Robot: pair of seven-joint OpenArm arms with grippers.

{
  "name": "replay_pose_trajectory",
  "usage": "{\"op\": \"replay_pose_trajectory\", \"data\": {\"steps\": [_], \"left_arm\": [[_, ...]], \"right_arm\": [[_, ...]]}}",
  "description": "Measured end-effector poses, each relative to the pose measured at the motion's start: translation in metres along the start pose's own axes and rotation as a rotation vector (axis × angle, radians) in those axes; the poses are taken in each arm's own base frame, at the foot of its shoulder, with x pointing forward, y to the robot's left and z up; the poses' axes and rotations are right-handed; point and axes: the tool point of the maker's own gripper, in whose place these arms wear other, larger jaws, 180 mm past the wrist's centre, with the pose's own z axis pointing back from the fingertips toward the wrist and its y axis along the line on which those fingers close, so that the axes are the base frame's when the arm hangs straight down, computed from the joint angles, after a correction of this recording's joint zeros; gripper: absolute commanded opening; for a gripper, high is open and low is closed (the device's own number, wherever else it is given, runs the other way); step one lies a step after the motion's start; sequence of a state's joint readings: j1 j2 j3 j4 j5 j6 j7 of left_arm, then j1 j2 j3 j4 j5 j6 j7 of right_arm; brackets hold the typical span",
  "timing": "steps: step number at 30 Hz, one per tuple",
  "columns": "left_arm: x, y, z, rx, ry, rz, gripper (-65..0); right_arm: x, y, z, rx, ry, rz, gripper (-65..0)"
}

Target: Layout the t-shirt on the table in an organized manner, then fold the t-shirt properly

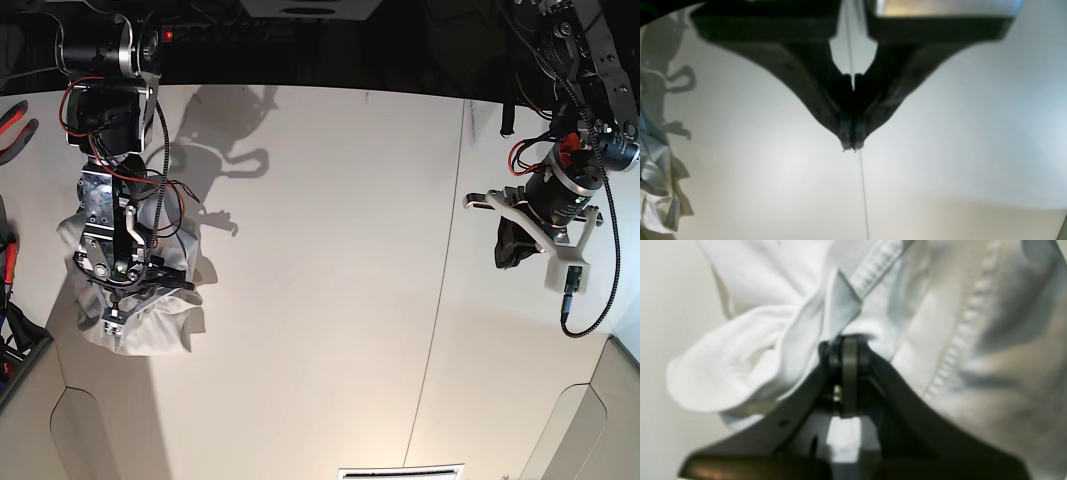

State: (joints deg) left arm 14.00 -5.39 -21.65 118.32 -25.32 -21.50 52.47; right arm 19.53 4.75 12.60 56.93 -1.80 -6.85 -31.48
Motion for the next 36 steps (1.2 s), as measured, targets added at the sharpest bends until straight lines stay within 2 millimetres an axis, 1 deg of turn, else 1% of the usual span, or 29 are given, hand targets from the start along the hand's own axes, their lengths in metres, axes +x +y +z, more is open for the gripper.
{"op": "replay_pose_trajectory", "data": {"steps": [4, 6, 8, 11, 15, 17, 18, 19, 22, 24, 28, 29, 31, 33, 34, 36], "left_arm": [[0.0, 0.0, 0.0, 0.0, -0.001, 0.001, -65.0], [0.0, 0.0, 0.0, 0.0, -0.001, 0.002, -65.0], [0.0, 0.0, 0.0, -0.002, -0.002, 0.003, -65.0], [0.0, 0.0, 0.0, -0.002, -0.002, 0.003, -65.0], [0.001, 0.0, 0.0, -0.003, -0.002, 0.004, -65.0], [0.0, 0.0, 0.0, -0.002, -0.002, 0.004, -65.0], [0.001, 0.0, 0.0, -0.002, -0.003, 0.004, -65.0], [0.003, 0.0, 0.0, -0.003, -0.014, 0.004, -65.0], [0.007, 0.0, 0.0, -0.003, -0.038, 0.004, -65.0], [0.008, 0.0, 0.0, -0.003, -0.045, 0.005, -65.0], [0.008, -0.002, 0.0, -0.01, -0.043, -0.007, -65.0], [0.008, -0.003, 0.0, -0.018, -0.043, -0.017, -65.0], [0.007, -0.004, 0.0, -0.021, -0.04, -0.018, -65.0], [-0.001, -0.004, 0.002, -0.021, -0.023, -0.016, -65.0], [-0.009, -0.004, 0.004, -0.026, 0.003, -0.023, -65.0], [-0.03, -0.009, 0.01, -0.055, 0.065, -0.038, -65.0]], "right_arm": [[0.005, -0.04, -0.002, -0.053, -0.01, -0.131, -65.0], [0.006, -0.052, -0.002, -0.065, -0.02, -0.181, -65.0], [0.007, -0.057, -0.002, -0.057, -0.022, -0.237, -65.0], [0.009, -0.059, -0.002, -0.06, -0.029, -0.252, -65.0], [0.018, -0.06, 0.009, -0.057, -0.05, -0.261, -65.0], [0.027, -0.062, 0.017, -0.062, -0.07, -0.263, -65.0], [0.036, -0.062, 0.023, -0.059, -0.092, -0.259, -65.0], [0.046, -0.061, 0.029, -0.055, -0.117, -0.255, -65.0], [0.086, -0.05, 0.05, -0.026, -0.235, -0.22, -65.0], [0.105, -0.041, 0.064, -0.009, -0.293, -0.192, -65.0], [0.124, -0.025, 0.091, 0.023, -0.348, -0.129, -65.0], [0.129, -0.018, 0.1, 0.046, -0.367, -0.1, -65.0], [0.135, -0.005, 0.118, 0.088, -0.408, -0.043, -65.0], [0.132, 0.008, 0.136, 0.133, -0.439, 0.014, -65.0], [0.126, 0.016, 0.143, 0.173, -0.446, 0.038, -65.0], [0.101, 0.027, 0.152, 0.235, -0.424, 0.121, -65.0]]}}
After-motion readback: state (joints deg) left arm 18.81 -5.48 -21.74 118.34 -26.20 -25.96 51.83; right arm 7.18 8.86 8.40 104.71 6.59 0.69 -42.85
